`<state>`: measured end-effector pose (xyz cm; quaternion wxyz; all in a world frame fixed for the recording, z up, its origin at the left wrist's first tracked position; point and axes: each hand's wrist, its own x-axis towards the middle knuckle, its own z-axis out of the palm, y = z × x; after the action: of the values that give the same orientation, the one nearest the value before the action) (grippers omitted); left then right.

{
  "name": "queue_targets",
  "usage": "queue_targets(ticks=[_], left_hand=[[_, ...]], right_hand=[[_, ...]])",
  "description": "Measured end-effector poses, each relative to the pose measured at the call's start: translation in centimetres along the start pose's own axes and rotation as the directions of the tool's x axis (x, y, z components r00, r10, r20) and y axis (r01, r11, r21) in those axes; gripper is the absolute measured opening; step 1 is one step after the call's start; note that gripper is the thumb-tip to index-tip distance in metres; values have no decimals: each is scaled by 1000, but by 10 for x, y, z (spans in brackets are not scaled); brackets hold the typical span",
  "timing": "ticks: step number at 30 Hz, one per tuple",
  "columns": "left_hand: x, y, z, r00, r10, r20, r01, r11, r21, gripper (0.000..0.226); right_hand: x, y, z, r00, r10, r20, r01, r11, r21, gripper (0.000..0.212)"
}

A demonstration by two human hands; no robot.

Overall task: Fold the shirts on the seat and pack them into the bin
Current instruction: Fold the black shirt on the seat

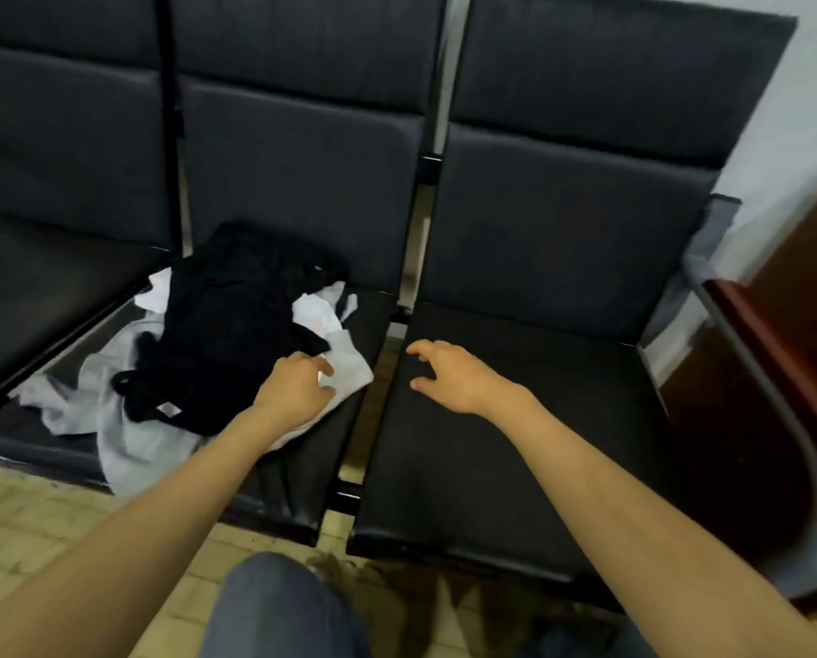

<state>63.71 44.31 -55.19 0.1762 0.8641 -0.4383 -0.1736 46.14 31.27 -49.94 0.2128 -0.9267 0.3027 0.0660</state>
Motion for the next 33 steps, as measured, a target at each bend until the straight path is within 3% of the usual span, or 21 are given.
queue_targets(ticks=[6, 10, 12, 15, 19, 20, 23, 28, 33], left_hand=[[41, -82, -7, 975, -199, -96, 203, 978, 39, 64], [67, -117, 0, 969, -230, -90, 232, 973, 14, 77], [71, -126, 9, 970, -217, -110, 216, 976, -23, 67], [72, -136, 17, 942, -183, -281, 175, 983, -54, 36], [69, -143, 10, 893, -174, -415, 115, 980, -164, 25], [68, -144, 8, 888, -179, -423, 98, 973, -207, 24], [61, -136, 4, 889, -181, -420, 33, 942, -335, 20], [48, -91, -14, 850, -172, -498, -110, 867, -486, 11], [25, -27, -15, 902, -64, -426, -191, 828, -527, 14]], right_hand=[[102, -41, 37, 1000, -4, 29, 3, 1000, 18, 57], [162, -67, 59, 1000, -7, 6, 7, 996, 84, 60], [188, -81, 70, 999, 37, -6, -35, 974, 222, 62], [217, -100, 92, 992, 116, -51, -96, 951, 292, 58], [238, -114, 115, 979, 166, -121, -130, 956, 262, 26], [238, -115, 115, 974, 171, -145, -120, 944, 306, 17], [230, -111, 105, 948, 205, -242, -70, 880, 470, 36], [187, -95, 67, 926, 211, -311, 54, 743, 667, 18], [138, -62, 32, 876, 327, -355, 61, 655, 753, 15]])
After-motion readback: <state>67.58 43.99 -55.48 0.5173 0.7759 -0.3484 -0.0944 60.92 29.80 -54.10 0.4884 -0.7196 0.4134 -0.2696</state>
